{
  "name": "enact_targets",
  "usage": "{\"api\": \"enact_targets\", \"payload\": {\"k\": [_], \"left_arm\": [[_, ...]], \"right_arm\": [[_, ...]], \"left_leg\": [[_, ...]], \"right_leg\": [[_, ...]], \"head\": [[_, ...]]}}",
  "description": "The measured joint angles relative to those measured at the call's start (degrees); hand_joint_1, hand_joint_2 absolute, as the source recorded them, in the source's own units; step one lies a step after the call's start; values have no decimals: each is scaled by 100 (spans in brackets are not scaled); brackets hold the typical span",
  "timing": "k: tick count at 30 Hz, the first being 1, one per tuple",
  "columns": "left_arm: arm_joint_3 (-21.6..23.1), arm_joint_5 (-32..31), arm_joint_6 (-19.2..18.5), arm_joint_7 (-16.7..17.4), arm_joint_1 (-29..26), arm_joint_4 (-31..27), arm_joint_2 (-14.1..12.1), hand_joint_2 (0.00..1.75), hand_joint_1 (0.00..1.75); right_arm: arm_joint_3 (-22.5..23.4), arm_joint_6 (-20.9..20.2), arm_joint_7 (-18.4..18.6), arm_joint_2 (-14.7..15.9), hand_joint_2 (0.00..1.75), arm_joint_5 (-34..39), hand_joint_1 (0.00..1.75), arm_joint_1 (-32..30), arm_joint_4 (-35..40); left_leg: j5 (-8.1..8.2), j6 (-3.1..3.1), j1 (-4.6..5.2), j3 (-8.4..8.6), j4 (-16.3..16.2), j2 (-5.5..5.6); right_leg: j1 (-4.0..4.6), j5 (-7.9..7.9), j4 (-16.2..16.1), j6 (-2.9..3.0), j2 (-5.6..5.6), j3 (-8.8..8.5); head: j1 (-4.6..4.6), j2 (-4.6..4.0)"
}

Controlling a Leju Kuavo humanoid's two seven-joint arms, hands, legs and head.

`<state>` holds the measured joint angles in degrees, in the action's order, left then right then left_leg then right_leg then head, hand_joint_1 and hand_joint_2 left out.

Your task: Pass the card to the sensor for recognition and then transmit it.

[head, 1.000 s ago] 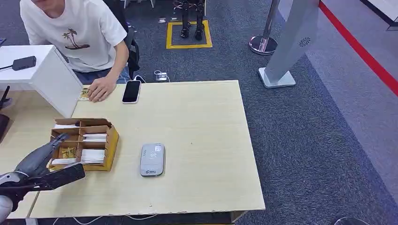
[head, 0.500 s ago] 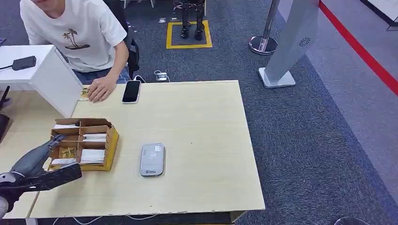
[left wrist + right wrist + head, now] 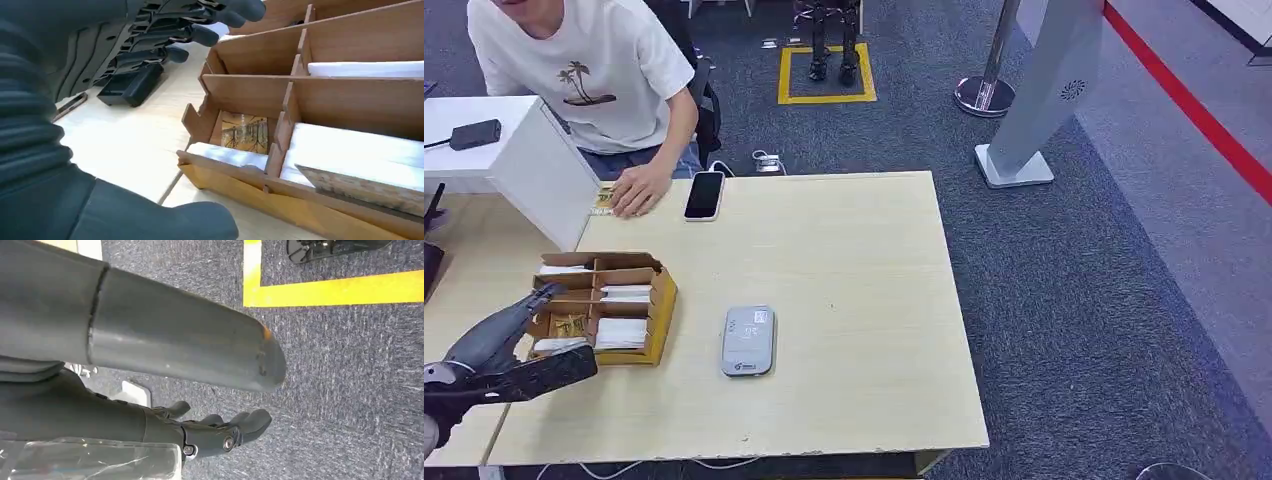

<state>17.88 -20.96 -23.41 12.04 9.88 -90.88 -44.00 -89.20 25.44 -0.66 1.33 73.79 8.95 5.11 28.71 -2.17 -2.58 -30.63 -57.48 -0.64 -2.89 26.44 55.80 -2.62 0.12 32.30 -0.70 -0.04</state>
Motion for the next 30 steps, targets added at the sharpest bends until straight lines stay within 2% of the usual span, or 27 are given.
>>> {"api": "enact_targets", "payload": {"k": [13, 30], "left_arm": [[210, 9, -92, 42, 312, -2, 2, 175, 0], [407, 76, -88, 42, 455, 0, 70, 175, 0]], "right_arm": [[0, -35, 41, 0, 0, -109, 0, 34, 9], [0, -35, 92, 0, 0, -197, 0, 99, 46]], "left_leg": [[0, 0, 0, 0, 0, 0], [0, 0, 0, 1, -1, -1]], "right_leg": [[0, 0, 0, 0, 1, 0], [0, 0, 0, 0, 1, 0]], "head": [[0, 0], [-2, 0]]}}
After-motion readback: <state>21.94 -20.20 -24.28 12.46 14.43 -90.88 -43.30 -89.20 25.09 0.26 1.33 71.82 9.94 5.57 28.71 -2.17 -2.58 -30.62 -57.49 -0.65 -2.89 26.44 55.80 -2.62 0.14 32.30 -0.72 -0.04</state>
